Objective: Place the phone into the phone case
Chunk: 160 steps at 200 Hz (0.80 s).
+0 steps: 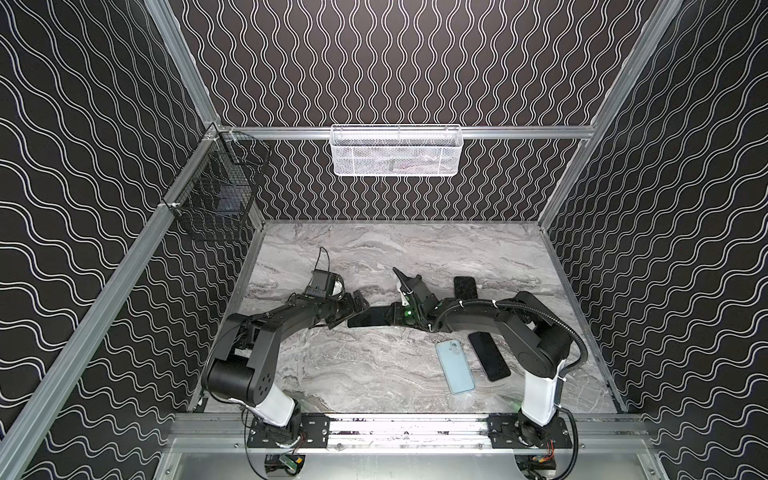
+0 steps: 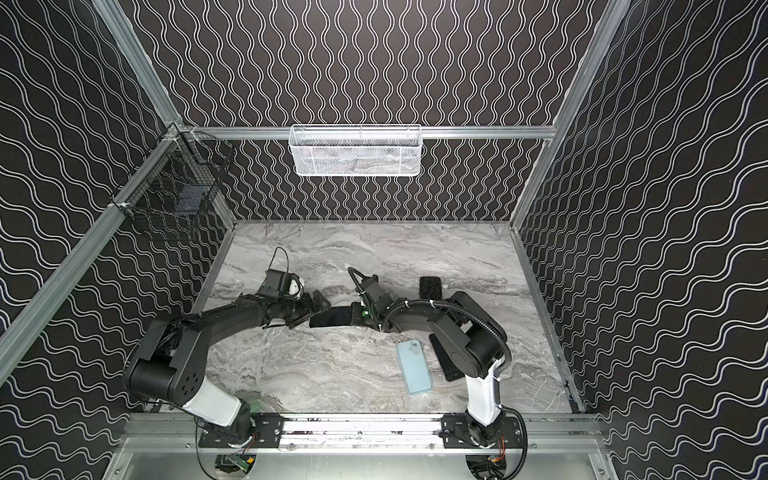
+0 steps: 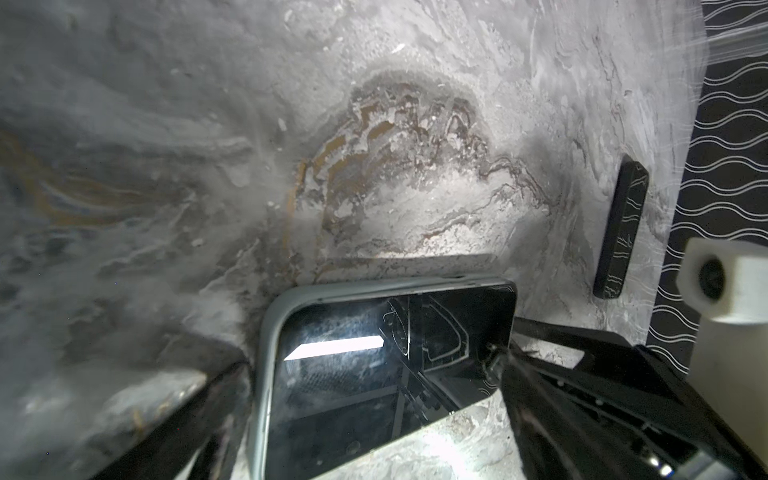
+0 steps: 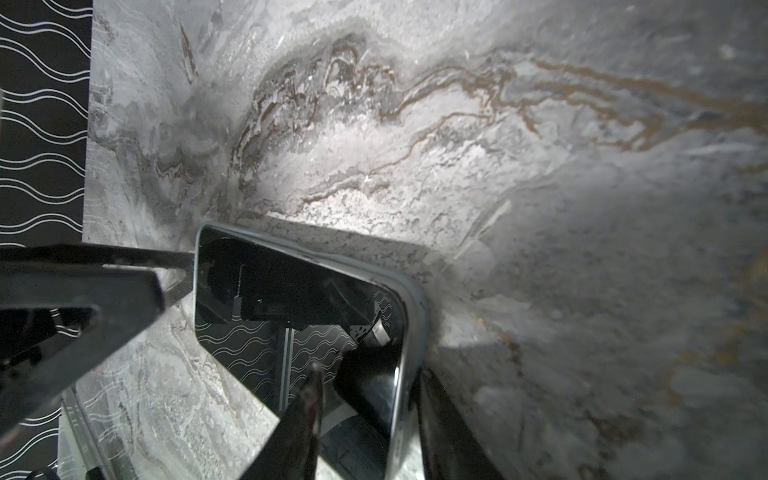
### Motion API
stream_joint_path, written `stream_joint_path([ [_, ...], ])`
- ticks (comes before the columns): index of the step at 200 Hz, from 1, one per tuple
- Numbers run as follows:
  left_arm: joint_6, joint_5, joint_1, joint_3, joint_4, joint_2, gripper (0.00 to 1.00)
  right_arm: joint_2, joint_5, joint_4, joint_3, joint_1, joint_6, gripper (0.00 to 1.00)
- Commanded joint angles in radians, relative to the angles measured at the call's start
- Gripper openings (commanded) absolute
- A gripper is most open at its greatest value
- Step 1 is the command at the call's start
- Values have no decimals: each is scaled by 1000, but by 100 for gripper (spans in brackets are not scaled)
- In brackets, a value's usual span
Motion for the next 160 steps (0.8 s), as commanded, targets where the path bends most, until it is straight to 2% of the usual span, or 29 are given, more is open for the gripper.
stream_joint_path([
  [1, 17, 63, -2, -31, -120, 3, 98, 4, -13, -11, -4, 0, 8, 40],
  [85, -98, 167, -1, -111, 101, -169, 98, 4, -18, 6, -27, 0, 25, 40],
  [121, -134, 144, -2, -136, 149, -254, 98, -4, -17, 17, -42, 1, 33, 40],
  [160, -174, 146, -1, -173, 228, -268, 92, -16, -15, 27, -71, 1, 39, 40],
])
